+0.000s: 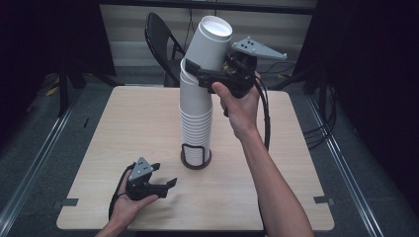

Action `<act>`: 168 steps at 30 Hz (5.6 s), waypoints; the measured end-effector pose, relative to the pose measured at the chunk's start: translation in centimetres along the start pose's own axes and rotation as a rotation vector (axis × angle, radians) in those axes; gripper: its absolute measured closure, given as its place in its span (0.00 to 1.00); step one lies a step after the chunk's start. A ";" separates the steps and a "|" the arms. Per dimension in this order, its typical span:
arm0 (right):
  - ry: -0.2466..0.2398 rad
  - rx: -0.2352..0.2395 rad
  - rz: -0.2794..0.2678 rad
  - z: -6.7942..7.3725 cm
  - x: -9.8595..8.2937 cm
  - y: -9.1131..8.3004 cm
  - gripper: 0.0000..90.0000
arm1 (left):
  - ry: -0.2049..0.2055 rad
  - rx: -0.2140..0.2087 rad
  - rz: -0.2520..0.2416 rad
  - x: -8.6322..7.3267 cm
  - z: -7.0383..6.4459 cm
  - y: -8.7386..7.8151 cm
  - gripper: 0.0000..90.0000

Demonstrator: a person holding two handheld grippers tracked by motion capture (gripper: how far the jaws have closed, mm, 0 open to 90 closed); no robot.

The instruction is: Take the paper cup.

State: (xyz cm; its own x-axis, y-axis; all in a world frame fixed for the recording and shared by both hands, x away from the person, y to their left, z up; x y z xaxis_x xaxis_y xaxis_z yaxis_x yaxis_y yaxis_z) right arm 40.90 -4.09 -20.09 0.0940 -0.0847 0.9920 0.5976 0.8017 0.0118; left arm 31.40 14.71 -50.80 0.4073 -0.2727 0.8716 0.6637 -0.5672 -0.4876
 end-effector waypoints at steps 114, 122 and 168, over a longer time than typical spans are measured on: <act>0.516 -0.056 0.226 -1.7 -23.6 -11.6 0.17 | 0.077 -0.161 -0.178 5.9 -7.2 1.9 0.46; 0.596 -0.039 0.202 -1.4 -24.1 -11.6 0.17 | 0.066 -0.188 -0.185 6.0 -7.3 2.1 0.46; 0.974 0.163 0.226 2.8 -26.9 -9.6 0.16 | 0.080 -0.125 -0.224 5.9 -8.5 3.4 0.75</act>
State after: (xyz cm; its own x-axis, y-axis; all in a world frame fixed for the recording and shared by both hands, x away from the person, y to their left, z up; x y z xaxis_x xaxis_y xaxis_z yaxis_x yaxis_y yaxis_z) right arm 30.42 -7.88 -46.54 0.8440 -0.3082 0.4390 0.3760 0.9236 -0.0745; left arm 30.78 4.59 -46.86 0.2051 -0.1875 0.9606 0.6468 -0.7106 -0.2768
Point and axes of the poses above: each handheld gripper's, and its own axes: y roughly forward along the jaws, x roughly out of its top, z roughly to its left, the point moved 6 cm from there along y, roughly forward along the jaws, and after that the axes turned 5 degrees about x, right-handed, at the moved point
